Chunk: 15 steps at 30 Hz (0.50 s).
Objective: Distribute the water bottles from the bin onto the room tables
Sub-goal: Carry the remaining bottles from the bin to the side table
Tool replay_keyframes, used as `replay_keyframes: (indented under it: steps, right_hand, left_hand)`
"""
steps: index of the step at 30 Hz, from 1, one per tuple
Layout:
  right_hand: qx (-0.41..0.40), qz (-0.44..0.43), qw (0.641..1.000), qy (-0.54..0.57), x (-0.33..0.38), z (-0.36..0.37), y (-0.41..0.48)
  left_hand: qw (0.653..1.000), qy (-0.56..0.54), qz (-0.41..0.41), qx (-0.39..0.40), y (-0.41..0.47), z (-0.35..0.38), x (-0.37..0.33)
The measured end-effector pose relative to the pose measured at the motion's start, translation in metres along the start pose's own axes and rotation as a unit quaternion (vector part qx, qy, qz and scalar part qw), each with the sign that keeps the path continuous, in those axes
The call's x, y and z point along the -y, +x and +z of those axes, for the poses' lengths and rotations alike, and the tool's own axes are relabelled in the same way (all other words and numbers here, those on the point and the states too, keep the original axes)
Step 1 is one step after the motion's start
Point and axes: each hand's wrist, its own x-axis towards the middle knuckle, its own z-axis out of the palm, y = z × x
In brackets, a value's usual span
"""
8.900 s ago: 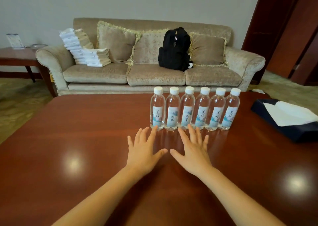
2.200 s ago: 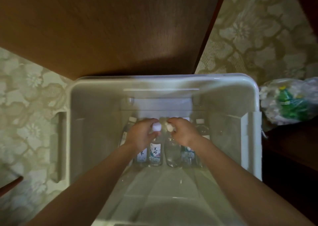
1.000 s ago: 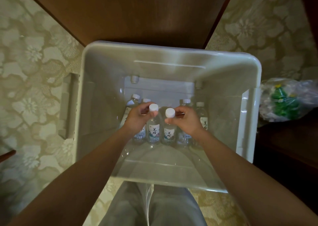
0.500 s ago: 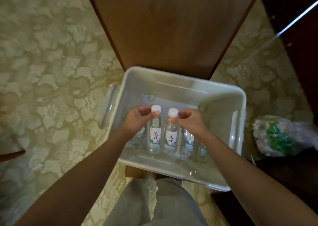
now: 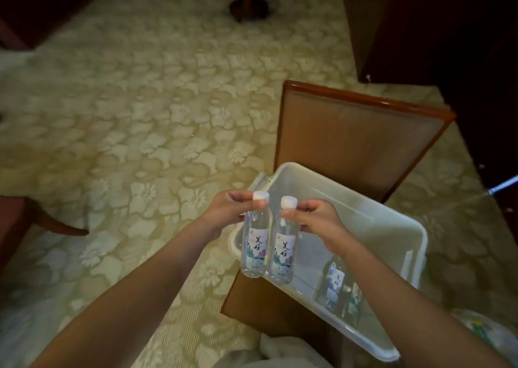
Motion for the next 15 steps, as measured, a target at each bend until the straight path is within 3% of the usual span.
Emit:
replay_keyframes:
  steps: [7, 15]
  right_hand:
    - [0.112, -0.067, 0.99, -0.06, 0.039, 0.085, -0.056]
    - [0.261, -0.097, 0.954, -0.108, 0.047, 0.213, -0.138]
  left_hand:
    - [0.994, -0.063, 0.025, -0.081, -0.118, -0.072, 0.02]
    - [0.962, -0.121, 0.05, -0.24, -0.272, -0.14, 0.085]
